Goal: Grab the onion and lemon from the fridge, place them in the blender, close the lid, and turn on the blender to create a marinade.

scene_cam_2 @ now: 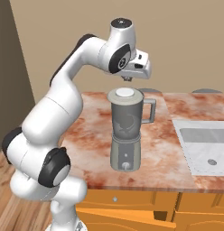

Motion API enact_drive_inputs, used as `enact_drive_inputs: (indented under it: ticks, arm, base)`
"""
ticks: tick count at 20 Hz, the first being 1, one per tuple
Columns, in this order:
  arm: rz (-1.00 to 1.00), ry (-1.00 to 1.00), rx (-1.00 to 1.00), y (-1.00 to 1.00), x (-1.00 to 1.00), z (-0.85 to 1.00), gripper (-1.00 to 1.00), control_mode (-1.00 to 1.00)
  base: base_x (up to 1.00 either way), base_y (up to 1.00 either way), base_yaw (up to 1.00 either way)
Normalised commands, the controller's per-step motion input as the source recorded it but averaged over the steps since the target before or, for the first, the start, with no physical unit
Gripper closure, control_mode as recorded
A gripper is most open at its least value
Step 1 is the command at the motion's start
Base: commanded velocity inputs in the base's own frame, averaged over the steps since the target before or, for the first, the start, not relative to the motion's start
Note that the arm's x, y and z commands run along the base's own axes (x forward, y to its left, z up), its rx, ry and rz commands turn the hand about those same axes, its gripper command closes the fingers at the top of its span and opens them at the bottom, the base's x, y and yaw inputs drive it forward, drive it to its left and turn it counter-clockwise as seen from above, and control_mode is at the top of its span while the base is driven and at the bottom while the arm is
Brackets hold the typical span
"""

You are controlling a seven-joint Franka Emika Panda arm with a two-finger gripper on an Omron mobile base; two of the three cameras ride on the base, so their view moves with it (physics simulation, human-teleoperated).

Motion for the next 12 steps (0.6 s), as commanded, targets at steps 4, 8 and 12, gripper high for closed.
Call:
enact_drive_inputs:
  ticks: [4, 8, 12]
  arm:
    - [0.0, -0.06, 0.0, 0.02, -0.23, 0.04, -1.0, -1.0]
    - [0.0, -0.15, 0.0, 0.0, -0.34, 0.35, -1.0, -1.0]
    - [0.0, -0.24, 0.0, 0.0, -0.69, 0.42, -1.0, -1.0]
  base:
    - [0.0, 0.0, 0.0]
    - [0.0, 0.0, 0.0]
    - [0.0, 0.0, 0.0]
